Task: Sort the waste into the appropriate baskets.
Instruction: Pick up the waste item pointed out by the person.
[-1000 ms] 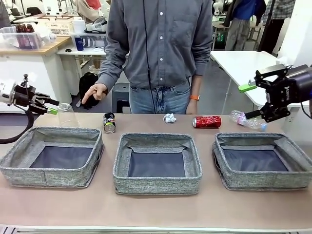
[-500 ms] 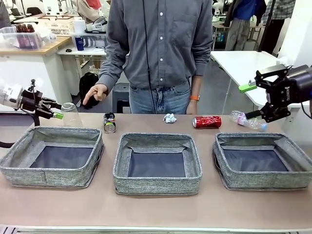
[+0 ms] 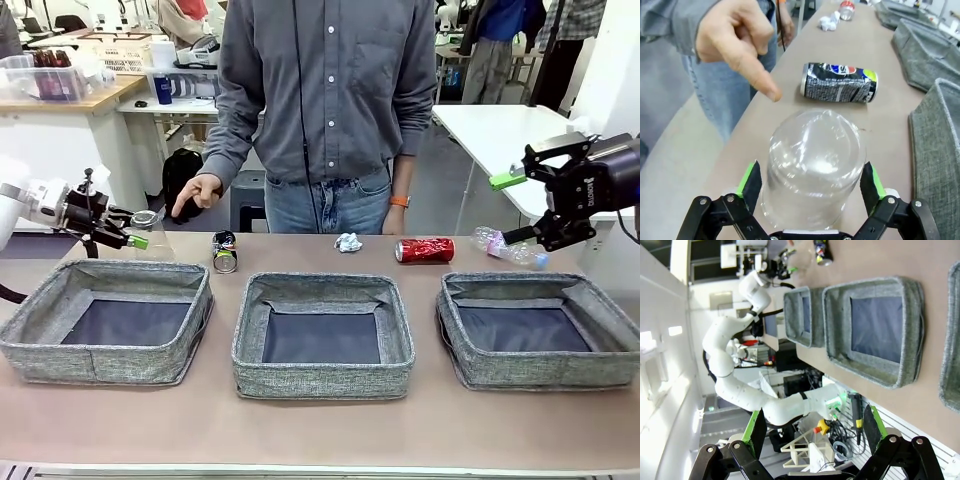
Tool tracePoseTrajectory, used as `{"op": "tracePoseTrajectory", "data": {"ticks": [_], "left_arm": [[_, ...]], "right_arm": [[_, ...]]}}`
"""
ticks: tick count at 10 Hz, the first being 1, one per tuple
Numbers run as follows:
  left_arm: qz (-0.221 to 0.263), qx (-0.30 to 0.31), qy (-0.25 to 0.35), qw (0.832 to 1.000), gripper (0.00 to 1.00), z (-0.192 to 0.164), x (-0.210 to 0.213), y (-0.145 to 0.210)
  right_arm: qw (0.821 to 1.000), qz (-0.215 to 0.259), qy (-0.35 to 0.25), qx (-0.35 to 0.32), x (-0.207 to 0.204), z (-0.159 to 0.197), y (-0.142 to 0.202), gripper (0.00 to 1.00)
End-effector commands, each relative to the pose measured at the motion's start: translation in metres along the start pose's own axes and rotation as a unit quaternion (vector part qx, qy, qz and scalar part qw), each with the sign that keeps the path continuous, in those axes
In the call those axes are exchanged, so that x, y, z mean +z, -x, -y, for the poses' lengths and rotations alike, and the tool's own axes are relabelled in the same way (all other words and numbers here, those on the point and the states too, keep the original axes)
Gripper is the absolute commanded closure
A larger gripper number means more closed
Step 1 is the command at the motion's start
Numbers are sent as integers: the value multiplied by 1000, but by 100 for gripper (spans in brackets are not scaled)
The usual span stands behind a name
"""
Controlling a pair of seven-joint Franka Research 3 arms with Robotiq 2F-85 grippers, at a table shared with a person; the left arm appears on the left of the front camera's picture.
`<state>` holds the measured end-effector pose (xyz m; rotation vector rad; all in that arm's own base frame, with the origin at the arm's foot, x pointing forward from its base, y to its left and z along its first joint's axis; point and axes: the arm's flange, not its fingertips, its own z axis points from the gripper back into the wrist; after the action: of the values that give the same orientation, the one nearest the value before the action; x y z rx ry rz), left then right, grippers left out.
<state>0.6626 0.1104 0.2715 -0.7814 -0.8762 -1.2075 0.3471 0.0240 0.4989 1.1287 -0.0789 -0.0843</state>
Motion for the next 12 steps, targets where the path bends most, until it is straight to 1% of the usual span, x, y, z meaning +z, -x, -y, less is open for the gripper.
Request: {"op": "tracePoseTrajectory", "data": {"ticks": [1, 2, 5, 8, 9, 12], "left_arm": [[25, -13, -2, 1000, 0, 8, -7, -3], [31, -15, 2, 999, 0, 10, -9, -4], [29, -15, 15, 999, 0, 9, -10, -1], [33, -14, 13, 999, 28, 7, -11, -1], [29, -15, 13, 999, 39, 6, -12, -1], [26, -15, 18, 999, 67, 6, -14, -1]], "right_arm": [[1000, -2, 3, -1, 0, -3, -1, 0], [1000, -2, 3, -1, 0, -3, -1, 0], [1000, -2, 3, -1, 0, -3, -1, 0], [1000, -2, 3, -1, 0, -3, -1, 0], [1000, -2, 3, -1, 0, -3, -1, 0], [1000, -2, 3, -1, 0, -3, -1, 0]]}}
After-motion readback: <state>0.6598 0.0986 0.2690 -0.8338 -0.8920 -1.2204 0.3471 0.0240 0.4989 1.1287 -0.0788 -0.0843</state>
